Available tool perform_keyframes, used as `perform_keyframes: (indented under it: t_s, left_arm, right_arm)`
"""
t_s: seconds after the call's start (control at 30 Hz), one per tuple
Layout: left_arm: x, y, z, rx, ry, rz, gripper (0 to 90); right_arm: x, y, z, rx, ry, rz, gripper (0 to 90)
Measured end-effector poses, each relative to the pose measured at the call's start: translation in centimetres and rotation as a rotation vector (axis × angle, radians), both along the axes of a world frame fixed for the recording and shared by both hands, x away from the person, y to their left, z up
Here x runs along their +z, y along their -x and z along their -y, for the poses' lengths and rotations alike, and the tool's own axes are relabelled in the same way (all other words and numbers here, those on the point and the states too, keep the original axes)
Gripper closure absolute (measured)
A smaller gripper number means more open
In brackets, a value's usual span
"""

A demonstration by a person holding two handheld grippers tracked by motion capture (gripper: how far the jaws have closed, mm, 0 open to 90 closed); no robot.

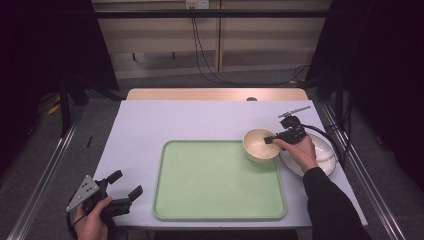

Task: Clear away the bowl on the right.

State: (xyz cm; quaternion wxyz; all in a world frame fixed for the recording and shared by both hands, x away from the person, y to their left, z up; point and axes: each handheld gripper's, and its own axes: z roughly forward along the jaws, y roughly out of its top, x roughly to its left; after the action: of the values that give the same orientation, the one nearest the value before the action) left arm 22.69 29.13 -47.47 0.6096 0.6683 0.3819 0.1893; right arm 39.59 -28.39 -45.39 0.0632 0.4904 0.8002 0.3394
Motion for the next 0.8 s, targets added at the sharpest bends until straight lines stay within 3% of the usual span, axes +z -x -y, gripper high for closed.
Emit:
perform_keyframes:
  t_s: [0.23, 0.4, 0.53, 0.63, 0.8]
  left_arm:
    - [-0.01, -0.01, -0.02, -0.001, -0.001, 0.000, 1.1]
    - [0.00, 0.00, -0.03, 0.000, -0.001, 0.000, 1.1]
    - [-0.01, 0.00, -0.01, -0.001, 0.000, -0.001, 1.1]
    - [-0.01, 0.00, -0.03, -0.002, 0.000, -0.001, 1.2]
    - [0.00, 0.00, 0.00, -0.002, 0.000, 0.000, 1.2]
  right_arm:
    - [0.14, 0.05, 0.08, -0.001, -0.020, 0.031, 52.1]
    - [0.25, -0.01, 0.10, -0.012, -0.044, 0.054, 34.0]
    - [0.19, -0.07, -0.03, -0.054, -0.035, 0.063, 18.6]
    - [0.20, -0.08, -0.06, -0.045, -0.052, 0.071, 4.4]
    - [0.65, 0.12, 0.17, -0.031, -0.098, 0.100, 4.3]
